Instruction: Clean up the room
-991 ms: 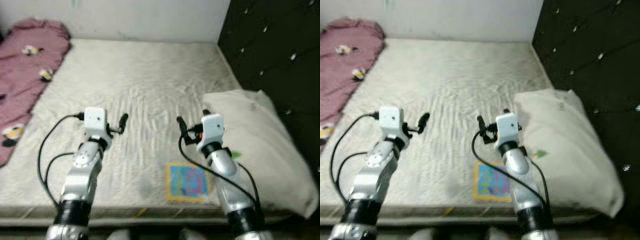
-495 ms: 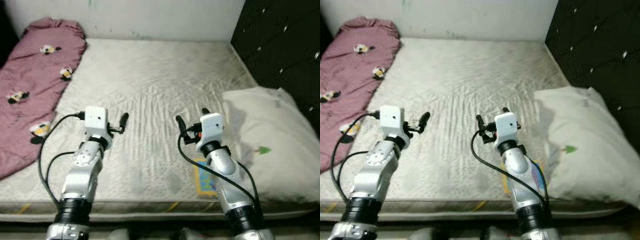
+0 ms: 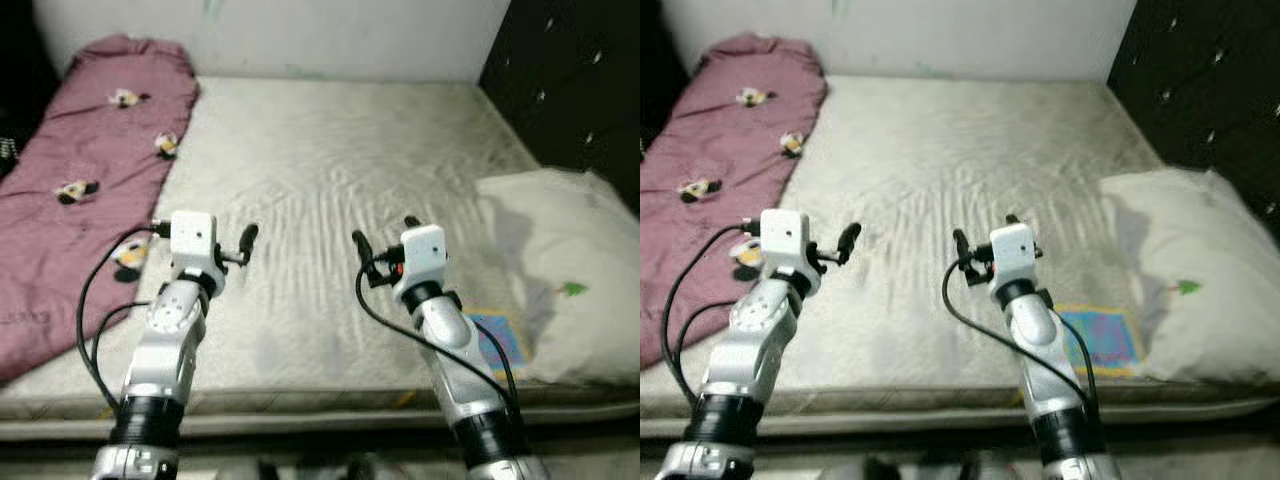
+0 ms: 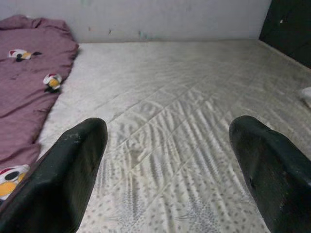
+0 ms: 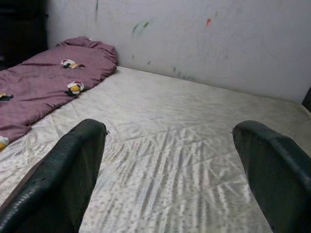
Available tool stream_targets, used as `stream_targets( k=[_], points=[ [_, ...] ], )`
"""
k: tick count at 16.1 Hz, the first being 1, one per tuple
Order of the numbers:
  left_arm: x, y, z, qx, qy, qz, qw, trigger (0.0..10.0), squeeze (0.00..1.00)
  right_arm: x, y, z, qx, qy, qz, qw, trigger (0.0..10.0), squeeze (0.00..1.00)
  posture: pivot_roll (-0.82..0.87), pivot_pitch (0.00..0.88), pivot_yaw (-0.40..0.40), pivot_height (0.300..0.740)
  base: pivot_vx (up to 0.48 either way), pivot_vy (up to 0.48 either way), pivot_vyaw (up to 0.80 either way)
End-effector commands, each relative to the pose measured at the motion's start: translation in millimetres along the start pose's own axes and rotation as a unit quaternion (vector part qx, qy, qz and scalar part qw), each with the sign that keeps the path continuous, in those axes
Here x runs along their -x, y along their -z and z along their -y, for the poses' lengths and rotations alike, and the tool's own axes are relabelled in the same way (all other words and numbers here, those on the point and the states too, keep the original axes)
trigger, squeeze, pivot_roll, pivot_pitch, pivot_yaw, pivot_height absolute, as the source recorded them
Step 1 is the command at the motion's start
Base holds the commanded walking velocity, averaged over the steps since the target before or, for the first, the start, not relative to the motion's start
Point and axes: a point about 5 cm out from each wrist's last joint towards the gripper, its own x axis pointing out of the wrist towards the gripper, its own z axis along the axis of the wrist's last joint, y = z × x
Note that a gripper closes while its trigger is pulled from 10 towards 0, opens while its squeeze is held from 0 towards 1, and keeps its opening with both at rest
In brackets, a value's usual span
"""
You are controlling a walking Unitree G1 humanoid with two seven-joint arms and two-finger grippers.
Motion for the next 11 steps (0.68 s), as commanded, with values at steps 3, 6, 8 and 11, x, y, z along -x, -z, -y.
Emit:
stream_targets(
  k=[3,6,8,11],
  points=[
    [-1.4,-1.6,2.8,-0.005,0.006,0.001,1.000,10.0,0.00,0.0,0.3,4.6,0.000,0.009,-0.002,1.000,10.0,0.00,-0.01,0.000,-0.020,0.740,0.000,0.480,0.00],
    [1.5,1.6,4.4,-0.002,0.006,-0.002,1.000,10.0,0.00,1.0,0.6,4.5,-0.002,0.009,-0.003,1.000,10.0,0.00,-0.01,0.000,-0.020,0.740,0.000,0.480,0.00],
    [1.5,2.1,4.7,-0.002,0.006,-0.004,1.000,10.0,0.00,1.0,1.5,4.7,-0.004,0.010,-0.006,1.000,10.0,0.00,-0.01,0.000,-0.022,0.740,0.000,0.480,-0.40],
    [0.5,1.6,4.6,-0.002,0.005,-0.003,1.000,10.0,0.00,0.7,0.8,5.1,-0.003,0.009,-0.003,1.000,10.0,0.00,-0.01,0.000,-0.023,0.740,0.000,0.480,-0.23]
  ],
)
